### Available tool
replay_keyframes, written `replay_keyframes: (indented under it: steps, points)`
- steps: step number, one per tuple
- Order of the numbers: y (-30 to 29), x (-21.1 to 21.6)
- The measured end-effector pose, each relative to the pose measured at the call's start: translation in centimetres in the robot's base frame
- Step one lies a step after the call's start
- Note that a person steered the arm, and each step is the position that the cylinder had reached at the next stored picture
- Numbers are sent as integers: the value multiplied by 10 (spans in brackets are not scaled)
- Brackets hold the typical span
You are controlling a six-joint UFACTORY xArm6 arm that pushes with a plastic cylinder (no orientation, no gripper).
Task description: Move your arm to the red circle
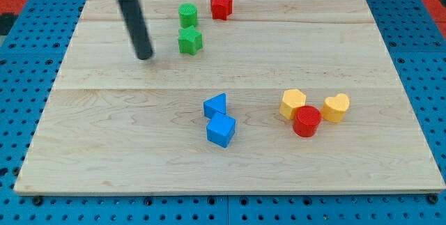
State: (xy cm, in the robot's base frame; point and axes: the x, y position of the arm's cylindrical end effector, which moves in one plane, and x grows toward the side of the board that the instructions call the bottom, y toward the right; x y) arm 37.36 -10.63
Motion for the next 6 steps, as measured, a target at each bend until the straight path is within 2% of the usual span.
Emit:
replay_keyframes:
  steps: [2,3,4,5,6]
  points:
    - [71,-50]
    - [80,-51]
    - [174,-12]
    - [304,-2]
    - [389,69]
